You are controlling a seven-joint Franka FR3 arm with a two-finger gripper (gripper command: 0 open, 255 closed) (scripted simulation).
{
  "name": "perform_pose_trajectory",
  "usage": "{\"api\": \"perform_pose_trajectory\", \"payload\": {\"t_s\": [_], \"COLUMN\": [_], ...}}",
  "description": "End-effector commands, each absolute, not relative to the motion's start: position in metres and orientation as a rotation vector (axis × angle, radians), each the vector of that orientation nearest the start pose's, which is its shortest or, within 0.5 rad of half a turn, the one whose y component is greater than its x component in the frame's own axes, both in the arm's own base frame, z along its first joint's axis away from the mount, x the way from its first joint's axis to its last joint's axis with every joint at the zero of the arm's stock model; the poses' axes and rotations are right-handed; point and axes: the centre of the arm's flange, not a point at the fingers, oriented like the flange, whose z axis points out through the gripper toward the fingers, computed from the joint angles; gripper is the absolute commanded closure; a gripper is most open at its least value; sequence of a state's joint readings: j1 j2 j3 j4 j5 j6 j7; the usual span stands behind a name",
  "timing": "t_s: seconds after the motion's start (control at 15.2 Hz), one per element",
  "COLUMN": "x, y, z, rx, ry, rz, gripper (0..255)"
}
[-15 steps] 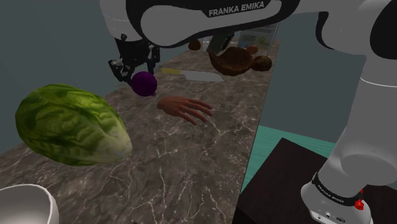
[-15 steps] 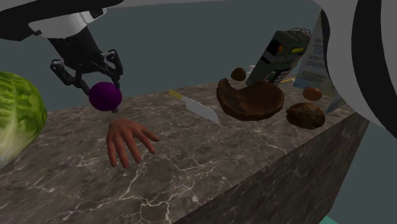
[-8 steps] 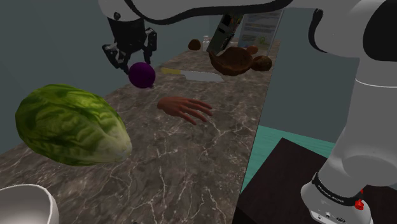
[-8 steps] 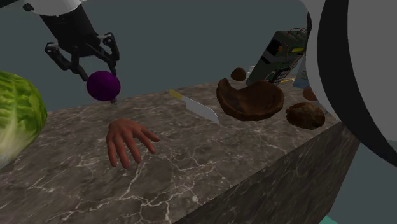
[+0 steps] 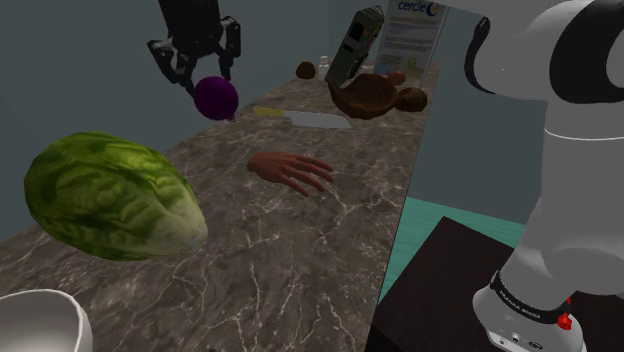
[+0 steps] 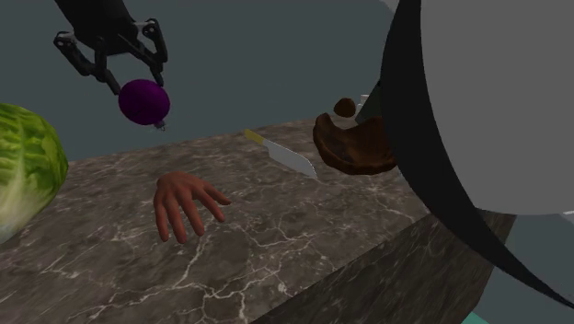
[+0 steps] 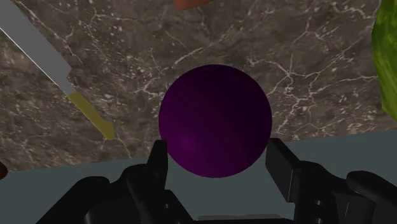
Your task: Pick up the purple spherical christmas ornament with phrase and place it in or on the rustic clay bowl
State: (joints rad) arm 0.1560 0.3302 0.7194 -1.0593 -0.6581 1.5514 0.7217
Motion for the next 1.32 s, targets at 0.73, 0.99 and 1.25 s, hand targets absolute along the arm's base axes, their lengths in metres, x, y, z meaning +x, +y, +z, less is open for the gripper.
{"api": "perform_pose_trajectory", "payload": {"t_s": [0.73,0.99,1.25], "x": [0.498,0.49,0.482], "y": [0.229,0.177,0.125], "z": [0.721,0.719,0.718], "rx": [-3.208,-3.208,-3.208], "ry": [-0.013,-0.013,-0.013], "rz": [-0.76,-0.76,-0.76], "gripper": [255,255,255]}}
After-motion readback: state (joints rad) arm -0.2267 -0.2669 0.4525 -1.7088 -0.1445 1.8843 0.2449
